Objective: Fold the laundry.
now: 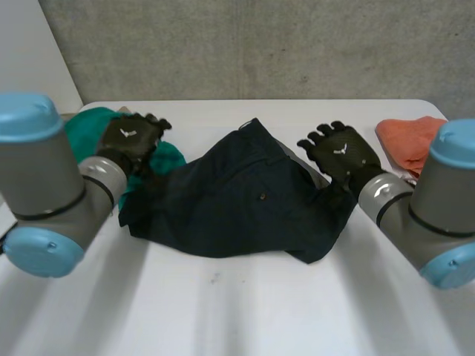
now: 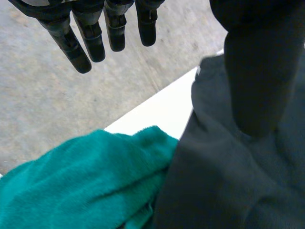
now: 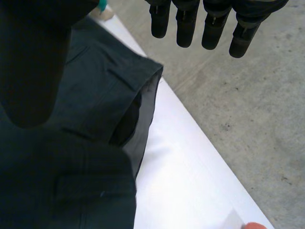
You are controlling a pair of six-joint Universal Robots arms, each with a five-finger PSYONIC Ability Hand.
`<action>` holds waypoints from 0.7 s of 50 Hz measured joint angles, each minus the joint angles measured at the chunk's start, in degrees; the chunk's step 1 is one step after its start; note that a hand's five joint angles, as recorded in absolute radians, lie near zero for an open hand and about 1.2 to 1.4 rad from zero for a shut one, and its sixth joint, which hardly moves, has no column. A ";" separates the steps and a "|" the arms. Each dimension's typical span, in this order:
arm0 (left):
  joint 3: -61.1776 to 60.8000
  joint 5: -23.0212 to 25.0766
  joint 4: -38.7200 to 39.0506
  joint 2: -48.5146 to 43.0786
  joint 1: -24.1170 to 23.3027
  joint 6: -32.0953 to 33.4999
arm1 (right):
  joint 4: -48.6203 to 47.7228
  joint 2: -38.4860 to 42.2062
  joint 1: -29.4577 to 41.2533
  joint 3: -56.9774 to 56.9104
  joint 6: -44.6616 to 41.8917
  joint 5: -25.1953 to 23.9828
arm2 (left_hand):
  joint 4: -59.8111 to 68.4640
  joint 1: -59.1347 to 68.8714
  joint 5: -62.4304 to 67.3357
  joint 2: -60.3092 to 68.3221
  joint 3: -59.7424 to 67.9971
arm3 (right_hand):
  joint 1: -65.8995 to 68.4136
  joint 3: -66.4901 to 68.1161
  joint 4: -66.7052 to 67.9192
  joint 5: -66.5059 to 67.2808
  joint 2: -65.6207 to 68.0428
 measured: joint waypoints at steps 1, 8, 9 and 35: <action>0.68 -0.17 -1.25 0.81 0.10 -0.75 | 0.90 0.07 -0.04 -1.09 1.26 -0.11 | 0.00 0.00 0.00 -0.05 0.00 | 0.00 0.00 -0.06 0.00 0.00; 4.48 -0.90 -13.33 2.63 1.97 -4.01 | 9.04 4.05 0.43 -12.81 8.95 -2.92 | 0.00 0.00 0.00 -0.12 0.00 | 0.00 0.00 -0.11 0.00 0.02; 4.85 -0.89 -15.72 2.61 2.57 -4.29 | 10.66 5.56 0.67 -15.76 9.92 -3.75 | 0.00 0.00 0.00 -0.12 0.00 | 0.12 0.20 0.07 0.12 0.24; 6.38 1.80 -15.18 -15.33 6.48 -0.13 | 11.77 53.68 7.03 -74.70 11.42 -12.18 | 7.83 8.63 2.37 7.53 6.97 | 13.15 13.66 13.82 13.23 13.38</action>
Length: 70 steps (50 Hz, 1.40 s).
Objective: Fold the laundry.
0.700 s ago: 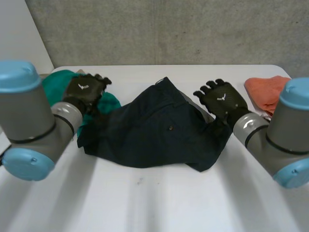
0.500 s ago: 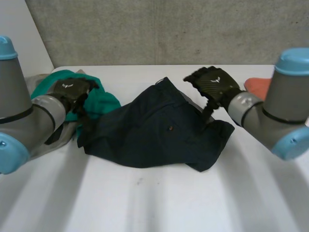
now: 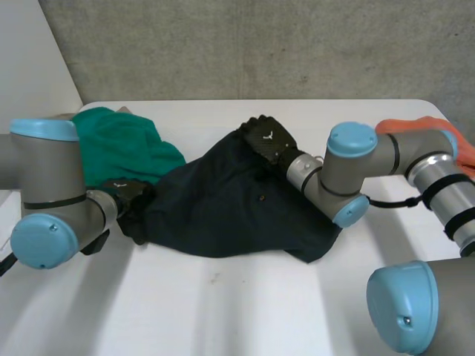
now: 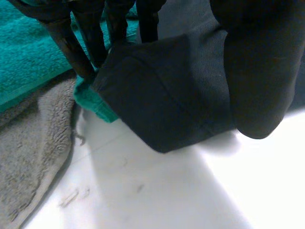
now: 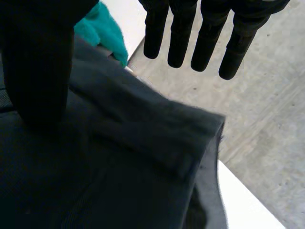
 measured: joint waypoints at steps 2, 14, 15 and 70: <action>0.60 0.05 0.08 -0.36 -0.23 0.05 | -1.44 0.90 -0.24 0.70 0.45 -0.30 | 10.65 11.80 8.88 11.05 10.63 | 3.33 3.15 3.06 3.01 3.32; 2.69 3.13 4.04 5.29 -1.42 -0.06 | -2.05 -5.26 -2.58 2.58 2.54 4.50 | 49.04 44.27 46.40 48.83 48.77 | 38.40 42.18 41.88 37.83 41.94; 3.18 3.23 4.67 5.90 -1.62 -0.10 | -1.54 -6.83 -2.88 3.19 2.54 5.16 | 49.04 44.27 46.40 48.83 48.77 | 38.48 42.23 41.88 37.84 41.94; 67.94 3.75 26.95 -9.43 -7.09 -13.07 | -34.73 -45.90 -10.45 33.32 11.82 20.38 | 49.32 45.09 46.40 49.11 49.13 | 38.72 42.60 42.82 39.48 42.18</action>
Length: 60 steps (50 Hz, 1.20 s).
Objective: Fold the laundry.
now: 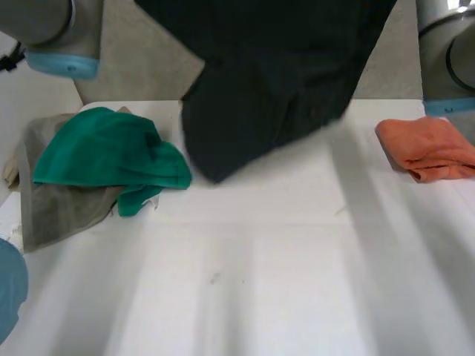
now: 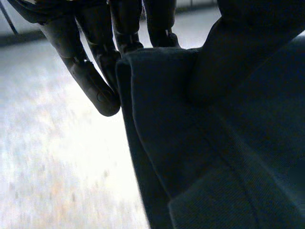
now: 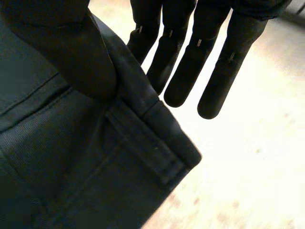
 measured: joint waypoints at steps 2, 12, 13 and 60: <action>-0.97 0.27 1.45 1.48 -0.18 -1.47 | -1.45 -0.94 0.36 0.41 0.80 0.80 | 0.00 0.00 0.00 0.00 0.00 | 0.00 0.00 0.00 0.00 0.00; -29.43 7.28 5.00 12.91 -1.21 -3.06 | 9.70 -8.68 -0.22 12.64 4.22 -4.80 | -0.01 0.00 0.00 -0.01 0.00 | 0.00 0.00 0.00 1.28 0.00; -31.96 7.61 5.02 13.37 -1.20 -2.82 | 12.44 -9.28 -0.63 15.13 4.10 -5.81 | -0.01 0.00 -0.01 -0.01 0.00 | 0.00 0.00 0.00 1.28 0.00; -71.83 -2.22 -43.01 25.99 -14.95 21.46 | 76.35 -20.51 -13.49 48.05 -44.71 -18.34 | -1.47 0.00 -0.25 -1.31 -0.54 | 0.46 0.17 0.00 1.99 0.49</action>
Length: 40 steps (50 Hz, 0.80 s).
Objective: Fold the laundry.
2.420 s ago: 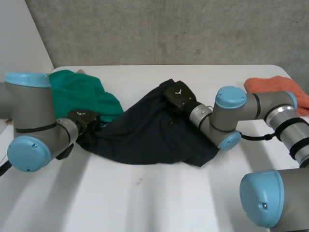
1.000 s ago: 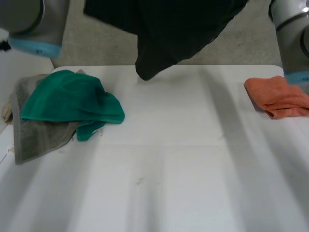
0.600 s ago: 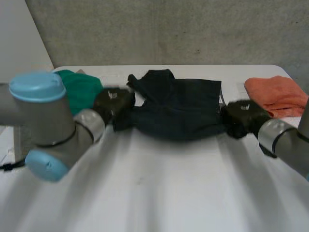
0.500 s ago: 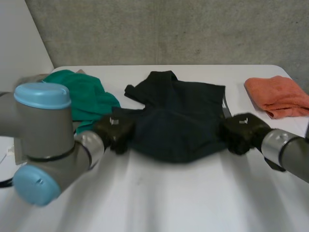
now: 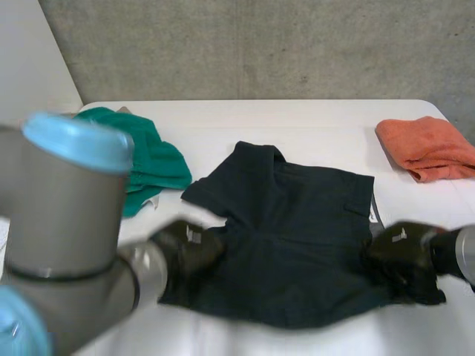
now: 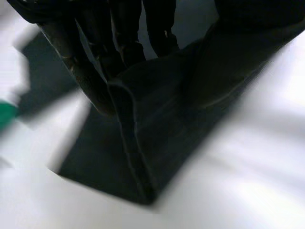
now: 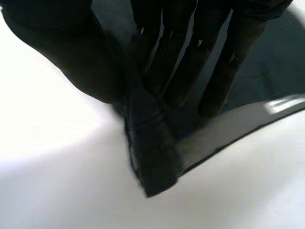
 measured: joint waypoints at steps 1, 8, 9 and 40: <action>1.43 0.10 1.36 -0.65 0.63 0.36 | -1.04 0.26 0.07 -0.43 0.83 -0.09 | 0.00 0.00 0.00 0.00 0.00 | 0.00 0.00 0.00 0.00 0.00; 22.73 0.89 18.33 -14.04 5.87 4.50 | -22.84 6.67 3.24 -7.51 15.31 2.34 | 1.41 0.00 0.21 1.11 0.54 | 0.00 0.00 0.00 0.37 0.00; 25.10 0.89 19.42 -15.69 6.10 4.75 | -24.84 7.31 3.56 -8.05 16.24 2.95 | 1.44 0.00 0.21 1.17 0.58 | 0.00 0.00 0.00 0.38 0.00; 53.72 -3.56 28.72 -39.50 4.75 1.33 | -37.96 24.23 10.48 -24.50 30.40 18.46 | -55.66 -54.16 -54.59 -55.30 -55.49 | -52.21 -56.34 -56.76 -54.69 -55.98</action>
